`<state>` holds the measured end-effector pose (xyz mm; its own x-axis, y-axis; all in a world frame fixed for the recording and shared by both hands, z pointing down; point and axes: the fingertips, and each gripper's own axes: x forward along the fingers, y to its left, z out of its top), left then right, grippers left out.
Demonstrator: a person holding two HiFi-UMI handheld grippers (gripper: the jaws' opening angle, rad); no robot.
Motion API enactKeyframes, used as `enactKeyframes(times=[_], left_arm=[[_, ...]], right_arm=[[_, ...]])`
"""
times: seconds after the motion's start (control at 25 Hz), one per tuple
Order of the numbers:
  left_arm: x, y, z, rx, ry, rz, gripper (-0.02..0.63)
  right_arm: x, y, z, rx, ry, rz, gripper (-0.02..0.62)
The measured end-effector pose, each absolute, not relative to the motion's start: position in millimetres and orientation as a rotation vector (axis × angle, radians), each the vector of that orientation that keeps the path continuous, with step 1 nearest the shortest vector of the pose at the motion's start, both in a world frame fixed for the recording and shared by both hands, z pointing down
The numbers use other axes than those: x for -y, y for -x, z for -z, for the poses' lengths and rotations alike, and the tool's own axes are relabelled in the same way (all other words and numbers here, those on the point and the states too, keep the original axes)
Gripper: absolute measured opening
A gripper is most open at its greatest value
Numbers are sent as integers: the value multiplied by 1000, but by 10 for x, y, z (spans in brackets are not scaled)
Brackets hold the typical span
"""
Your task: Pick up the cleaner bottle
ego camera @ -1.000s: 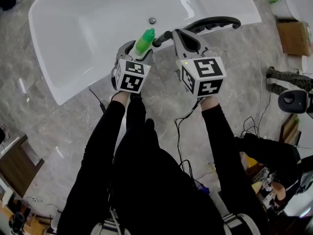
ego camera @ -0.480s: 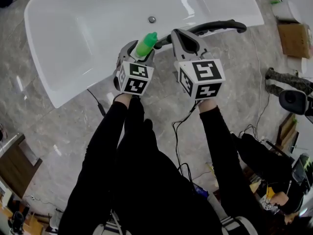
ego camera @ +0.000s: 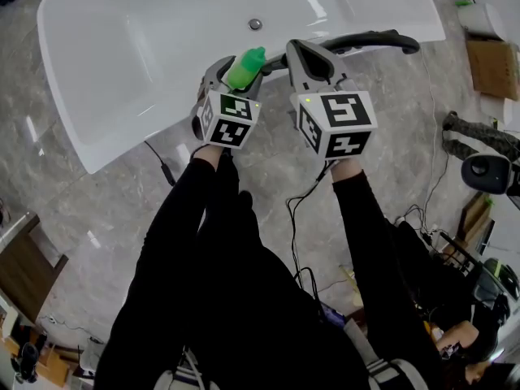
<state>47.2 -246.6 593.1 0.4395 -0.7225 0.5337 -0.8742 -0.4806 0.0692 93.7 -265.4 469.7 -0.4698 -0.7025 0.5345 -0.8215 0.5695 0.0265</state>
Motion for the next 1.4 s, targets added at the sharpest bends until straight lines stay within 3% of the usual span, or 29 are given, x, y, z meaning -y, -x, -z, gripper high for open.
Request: enactKeyframes(times=[0.32, 1.4], left_arm=[[2478, -473, -5931, 1403, -2343, -635, 209], [2645, -202, -5547, 1441, -2378, -559, 192]], right_arm=[[2652, -927, -4697, 2312, -1218, -328, 2], [2779, -799, -4419, 2315, -1254, -293, 2]])
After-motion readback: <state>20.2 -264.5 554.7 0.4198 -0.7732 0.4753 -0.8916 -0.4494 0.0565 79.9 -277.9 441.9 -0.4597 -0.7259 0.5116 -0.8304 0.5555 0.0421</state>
